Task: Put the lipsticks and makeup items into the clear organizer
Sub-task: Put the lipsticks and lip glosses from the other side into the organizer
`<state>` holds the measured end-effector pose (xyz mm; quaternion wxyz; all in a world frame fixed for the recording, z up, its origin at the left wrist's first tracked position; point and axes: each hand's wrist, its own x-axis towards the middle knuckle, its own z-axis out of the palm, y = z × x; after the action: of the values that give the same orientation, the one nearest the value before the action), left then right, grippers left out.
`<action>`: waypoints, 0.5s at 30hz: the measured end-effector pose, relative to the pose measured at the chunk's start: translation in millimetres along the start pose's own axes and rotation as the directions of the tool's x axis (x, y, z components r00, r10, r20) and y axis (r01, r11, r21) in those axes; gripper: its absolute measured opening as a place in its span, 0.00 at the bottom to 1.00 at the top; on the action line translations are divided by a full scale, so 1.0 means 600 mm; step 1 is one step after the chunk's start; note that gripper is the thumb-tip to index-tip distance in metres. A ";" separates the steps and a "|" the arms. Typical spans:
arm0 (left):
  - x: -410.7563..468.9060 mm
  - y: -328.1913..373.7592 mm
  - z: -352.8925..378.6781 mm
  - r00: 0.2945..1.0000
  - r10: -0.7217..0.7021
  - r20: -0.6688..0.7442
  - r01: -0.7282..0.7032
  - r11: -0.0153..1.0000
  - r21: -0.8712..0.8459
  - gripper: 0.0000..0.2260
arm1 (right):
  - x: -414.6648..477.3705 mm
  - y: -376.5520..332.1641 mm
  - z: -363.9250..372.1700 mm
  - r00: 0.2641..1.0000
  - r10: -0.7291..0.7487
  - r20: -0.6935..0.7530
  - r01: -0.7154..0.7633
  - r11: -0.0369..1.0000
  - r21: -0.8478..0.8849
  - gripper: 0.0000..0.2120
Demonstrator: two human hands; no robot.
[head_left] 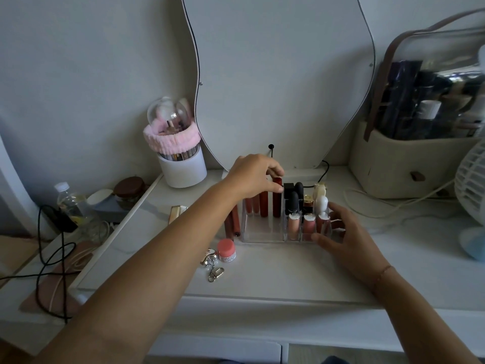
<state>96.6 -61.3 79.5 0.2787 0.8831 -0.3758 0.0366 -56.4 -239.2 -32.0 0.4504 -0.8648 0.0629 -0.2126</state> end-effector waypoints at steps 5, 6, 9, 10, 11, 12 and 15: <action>-0.018 -0.008 -0.030 0.998 0.000 -0.058 -0.006 0.994 -0.106 0.13 | 0.000 -0.002 0.000 1.000 0.002 0.002 -0.002 1.000 -0.009 0.34; -0.024 -0.018 -0.040 0.995 -0.020 -0.098 0.005 0.989 -0.147 0.12 | 0.000 -0.002 -0.001 1.000 0.003 0.001 -0.003 1.000 -0.015 0.34; -0.051 -0.070 -0.065 0.960 -0.134 -0.244 0.083 0.974 -0.209 0.09 | -0.001 -0.002 -0.002 1.000 0.006 0.002 -0.006 1.000 -0.013 0.35; -0.061 -0.092 -0.069 0.945 -0.182 -0.272 0.129 0.971 -0.201 0.09 | -0.002 -0.002 -0.001 1.000 0.005 0.003 -0.005 1.000 -0.012 0.35; -0.069 -0.114 -0.070 0.931 -0.234 -0.280 0.189 0.966 -0.179 0.09 | -0.001 -0.001 -0.001 1.000 0.005 0.003 -0.005 1.000 -0.012 0.34; -0.077 -0.133 -0.068 0.920 -0.289 -0.264 0.258 0.955 -0.146 0.09 | -0.001 -0.002 -0.001 1.000 0.006 0.003 -0.006 1.000 -0.015 0.34; -0.090 -0.176 -0.048 0.890 -0.433 -0.145 0.432 0.901 -0.041 0.12 | 0.000 -0.002 -0.001 1.000 0.009 0.011 -0.009 0.999 -0.036 0.35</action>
<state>134.5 47.6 40.1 0.3109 0.9381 -0.1479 0.0389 -56.9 -238.6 -30.6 0.4361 -0.8736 0.0681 -0.2048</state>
